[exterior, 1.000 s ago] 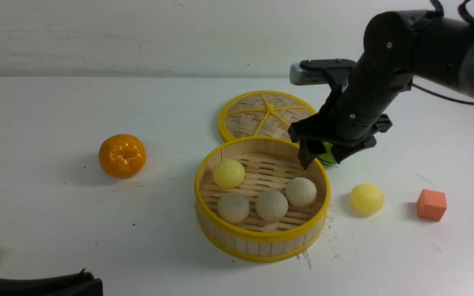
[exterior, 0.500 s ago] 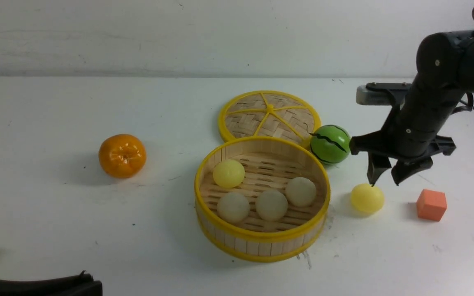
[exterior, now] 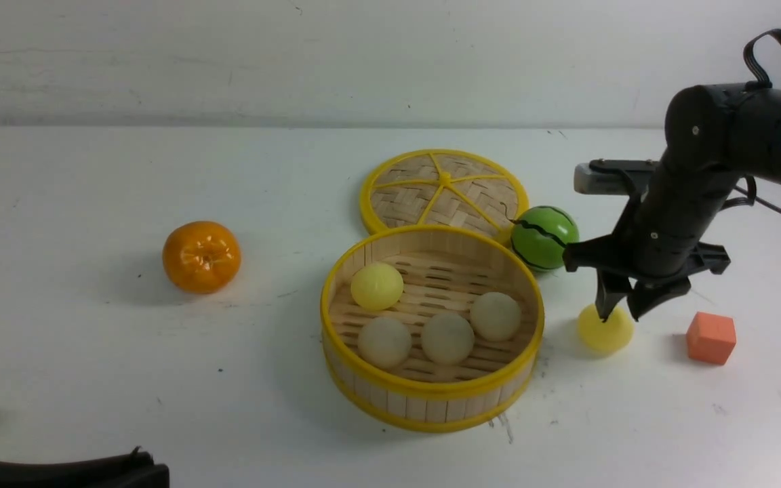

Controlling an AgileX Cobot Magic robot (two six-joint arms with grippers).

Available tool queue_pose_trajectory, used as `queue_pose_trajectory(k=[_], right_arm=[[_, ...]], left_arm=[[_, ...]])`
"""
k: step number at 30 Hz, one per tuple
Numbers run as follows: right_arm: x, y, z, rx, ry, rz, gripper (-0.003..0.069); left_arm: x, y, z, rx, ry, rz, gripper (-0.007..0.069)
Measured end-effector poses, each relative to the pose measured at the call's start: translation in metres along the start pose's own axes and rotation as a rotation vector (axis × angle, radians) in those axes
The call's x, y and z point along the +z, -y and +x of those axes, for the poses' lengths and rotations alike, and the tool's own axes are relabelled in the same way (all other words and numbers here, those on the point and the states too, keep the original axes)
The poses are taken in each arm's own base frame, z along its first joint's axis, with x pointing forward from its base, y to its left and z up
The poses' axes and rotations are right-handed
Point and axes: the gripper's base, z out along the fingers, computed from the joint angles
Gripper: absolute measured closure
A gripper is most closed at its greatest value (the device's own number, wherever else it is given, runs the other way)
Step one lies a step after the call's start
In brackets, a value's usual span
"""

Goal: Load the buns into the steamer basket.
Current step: Use the right arm to grab a steamed stuffed bun

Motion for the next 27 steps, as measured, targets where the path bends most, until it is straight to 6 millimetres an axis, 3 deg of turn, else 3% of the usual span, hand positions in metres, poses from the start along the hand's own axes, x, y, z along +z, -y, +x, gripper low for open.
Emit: queue_pose_trajectory(k=[5, 10, 27], right_arm=[[0.008, 0.001, 0.0, 0.001, -0.016, 0.003, 0.0438], [0.015, 0.001, 0.0, 0.007, -0.032, -0.001, 0.0421], [0.003, -0.001, -0.002, 0.009, 0.002, -0.015, 0.041]], left_arm=[[0.0, 0.0, 0.0, 0.001, -0.001, 0.0, 0.0521], [0.0, 0.0, 0.0, 0.001, -0.002, 0.0, 0.0515], [0.0, 0.0, 0.001, 0.002, -0.009, 0.002, 0.0508]])
